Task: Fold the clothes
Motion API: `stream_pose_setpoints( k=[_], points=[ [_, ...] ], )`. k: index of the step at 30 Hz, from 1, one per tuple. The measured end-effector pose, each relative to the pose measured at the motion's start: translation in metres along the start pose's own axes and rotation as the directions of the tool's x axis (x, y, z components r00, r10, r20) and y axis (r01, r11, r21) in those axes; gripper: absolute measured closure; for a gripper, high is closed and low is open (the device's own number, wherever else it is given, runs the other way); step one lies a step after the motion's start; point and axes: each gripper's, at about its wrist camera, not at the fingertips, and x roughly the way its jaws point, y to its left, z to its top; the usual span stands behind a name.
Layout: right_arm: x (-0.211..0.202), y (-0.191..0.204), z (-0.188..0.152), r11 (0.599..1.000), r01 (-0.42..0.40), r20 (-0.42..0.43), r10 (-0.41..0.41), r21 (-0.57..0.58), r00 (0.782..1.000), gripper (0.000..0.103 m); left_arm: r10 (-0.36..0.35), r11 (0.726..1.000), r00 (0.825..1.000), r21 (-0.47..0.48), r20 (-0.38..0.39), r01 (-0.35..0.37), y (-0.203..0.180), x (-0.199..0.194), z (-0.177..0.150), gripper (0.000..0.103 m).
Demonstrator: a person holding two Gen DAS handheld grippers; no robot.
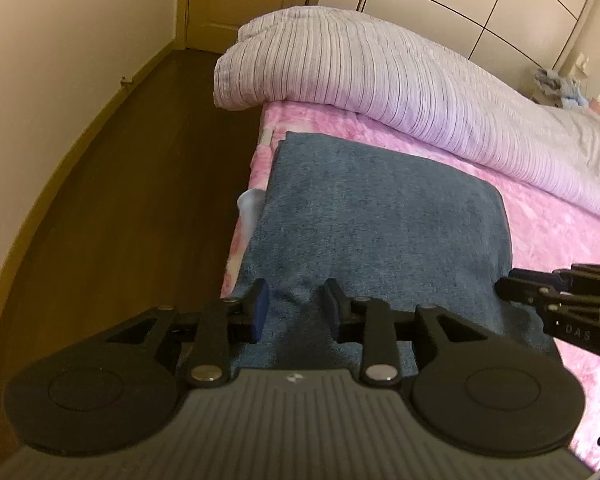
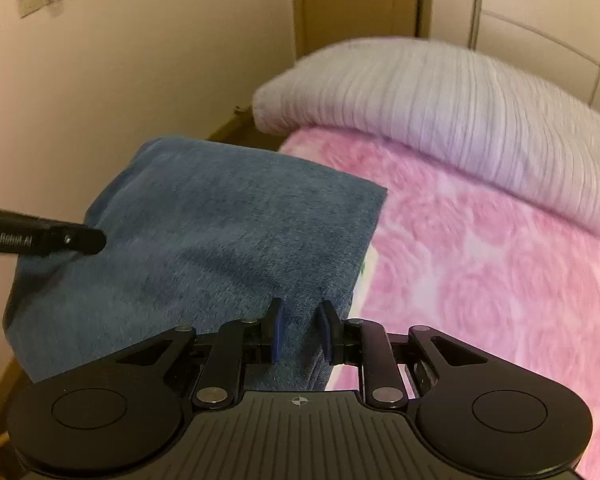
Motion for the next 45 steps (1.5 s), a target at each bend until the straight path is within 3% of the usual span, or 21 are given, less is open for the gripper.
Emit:
stream_pose_setpoints(
  k=[3, 5, 8, 12, 16, 20, 27, 31, 33, 35, 38, 45],
  points=[
    [-0.011, -0.004, 0.014, 0.998, 0.019, -0.03, -0.018, 0.057, 0.999, 0.082, 0.01, 1.0, 1.0, 0.021, 0.009, -0.011, -0.006, -0.017, 0.015, 0.086],
    [-0.022, -0.004, 0.025, 0.996, 0.015, 0.016, -0.016, 0.086, 1.0, 0.082, -0.005, 0.999, 0.999, 0.052, 0.054, 0.003, -0.014, -0.03, 0.026, 0.086],
    [-0.022, 0.012, 0.039, 0.999, -0.026, 0.052, 0.024, 0.03, 0.998, 0.082, -0.062, 0.994, 0.996, 0.097, 0.06, 0.056, -0.031, -0.026, 0.035, 0.085],
    [0.0, 0.035, 0.041, 0.996, -0.072, 0.025, 0.073, -0.046, 0.997, 0.082, -0.047, 0.983, 0.999, 0.178, 0.01, 0.045, -0.051, 0.0, 0.029, 0.085],
    [0.0, 0.042, 0.026, 0.993, -0.08, -0.028, 0.077, -0.09, 0.997, 0.082, 0.022, 0.963, 1.0, 0.269, 0.007, -0.023, -0.061, 0.004, 0.012, 0.085],
    [-0.011, 0.045, 0.007, 0.988, -0.075, -0.086, 0.063, -0.132, 0.994, 0.083, 0.033, 0.971, 0.999, 0.238, -0.012, -0.029, -0.043, -0.014, -0.016, 0.083],
    [-0.03, 0.048, -0.024, 0.979, -0.068, -0.178, 0.033, -0.194, 0.984, 0.082, 0.064, 0.982, 0.998, 0.18, -0.028, -0.057, -0.039, -0.027, -0.029, 0.082],
    [-0.044, 0.054, -0.024, 0.979, -0.042, -0.144, 0.013, -0.199, 0.989, 0.082, 0.056, 0.988, 0.998, 0.147, 0.002, -0.055, -0.045, -0.042, -0.024, 0.086],
    [-0.056, 0.058, -0.024, 0.981, -0.073, -0.091, 0.057, -0.178, 0.994, 0.082, 0.049, 0.986, 0.998, 0.16, 0.025, -0.052, -0.054, -0.047, -0.024, 0.086],
    [-0.059, 0.062, -0.026, 0.984, -0.102, -0.084, 0.09, -0.149, 0.992, 0.082, 0.077, 0.984, 0.997, 0.163, 0.009, -0.077, -0.06, -0.041, -0.031, 0.085],
    [-0.048, 0.064, -0.039, 0.987, -0.112, -0.169, 0.091, -0.119, 0.981, 0.082, 0.119, 0.985, 0.993, 0.129, -0.01, -0.117, -0.062, -0.034, -0.05, 0.082],
    [-0.07, 0.049, -0.073, 0.996, -0.076, -0.262, 0.061, -0.048, 0.963, 0.082, 0.217, 0.975, 0.972, 0.073, -0.088, -0.211, -0.071, -0.055, -0.08, 0.082]
  ],
)
